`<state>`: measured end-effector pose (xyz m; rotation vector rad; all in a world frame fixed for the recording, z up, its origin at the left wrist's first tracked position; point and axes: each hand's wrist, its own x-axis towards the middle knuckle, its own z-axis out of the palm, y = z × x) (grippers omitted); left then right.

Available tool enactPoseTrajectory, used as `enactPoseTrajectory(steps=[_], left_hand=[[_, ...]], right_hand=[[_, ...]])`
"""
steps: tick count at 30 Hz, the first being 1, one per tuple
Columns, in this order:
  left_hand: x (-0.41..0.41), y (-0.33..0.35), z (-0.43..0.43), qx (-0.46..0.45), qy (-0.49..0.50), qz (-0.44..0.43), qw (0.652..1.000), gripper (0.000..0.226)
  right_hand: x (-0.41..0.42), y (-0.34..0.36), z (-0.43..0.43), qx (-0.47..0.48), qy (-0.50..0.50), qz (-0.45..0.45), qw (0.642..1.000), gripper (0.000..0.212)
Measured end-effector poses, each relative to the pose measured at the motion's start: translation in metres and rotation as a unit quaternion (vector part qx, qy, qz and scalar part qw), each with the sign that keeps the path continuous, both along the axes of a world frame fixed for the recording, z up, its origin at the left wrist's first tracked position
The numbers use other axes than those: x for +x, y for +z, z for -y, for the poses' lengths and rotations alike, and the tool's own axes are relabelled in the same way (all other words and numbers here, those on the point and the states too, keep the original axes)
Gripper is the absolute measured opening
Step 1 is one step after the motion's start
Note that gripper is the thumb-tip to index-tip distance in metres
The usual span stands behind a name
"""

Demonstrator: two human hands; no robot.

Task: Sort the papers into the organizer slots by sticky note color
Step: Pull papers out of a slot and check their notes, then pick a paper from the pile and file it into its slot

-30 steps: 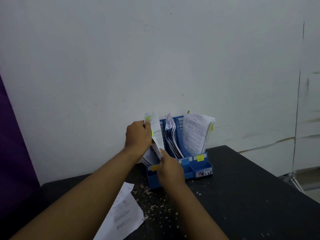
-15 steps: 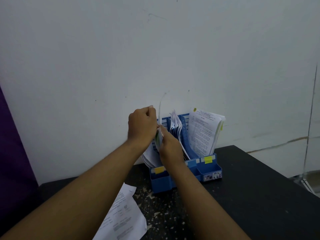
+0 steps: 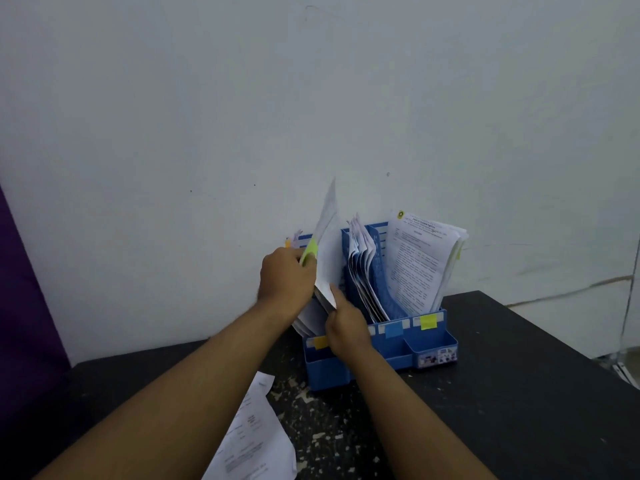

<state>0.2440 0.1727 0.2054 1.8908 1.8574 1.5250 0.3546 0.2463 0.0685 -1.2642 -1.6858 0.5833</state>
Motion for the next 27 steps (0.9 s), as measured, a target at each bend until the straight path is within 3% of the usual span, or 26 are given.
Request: enactPoseTrajectory(steps=[6,9,11,13,16,18,21,24,27], left_hand=[[0.020,0.016,0.009,0.101,-0.014,-0.004,0.995,0.044],[0.024,0.018,0.012,0.076,-0.055,0.015,0.995,0.022],[0.022,0.012,0.012,0.046,-0.070,0.017,0.996,0.026],[0.017,0.005,0.012,0.025,-0.056,-0.001,0.998,0.032],[0.005,-0.004,0.016,0.008,-0.051,0.027,0.998,0.017],[-0.005,-0.011,0.021,-0.004,-0.047,0.035,0.998,0.031],[-0.022,-0.026,0.038,-0.005,-0.030,0.021,0.999,0.030],[-0.045,-0.055,0.059,-0.007,-0.001,0.044,0.999,0.018],[-0.073,-0.094,0.085,-0.034,0.056,0.063,0.996,0.026]], right_hand=[[-0.007,0.015,0.002,0.036,-0.001,-0.034,0.999,0.034],[0.000,0.024,0.003,-0.016,-0.018,0.035,0.999,0.027],[0.003,0.022,0.003,-0.064,-0.030,0.076,0.995,0.024],[0.003,0.019,0.005,-0.080,-0.039,0.067,0.994,0.026],[-0.002,0.019,0.011,-0.057,-0.057,0.046,0.996,0.028],[-0.004,0.022,0.017,-0.038,-0.071,0.038,0.996,0.027],[-0.005,0.029,0.030,0.004,-0.090,0.032,0.995,0.029],[-0.009,0.030,0.047,0.043,-0.106,0.027,0.993,0.031],[-0.022,0.018,0.070,0.066,-0.113,0.021,0.991,0.040]])
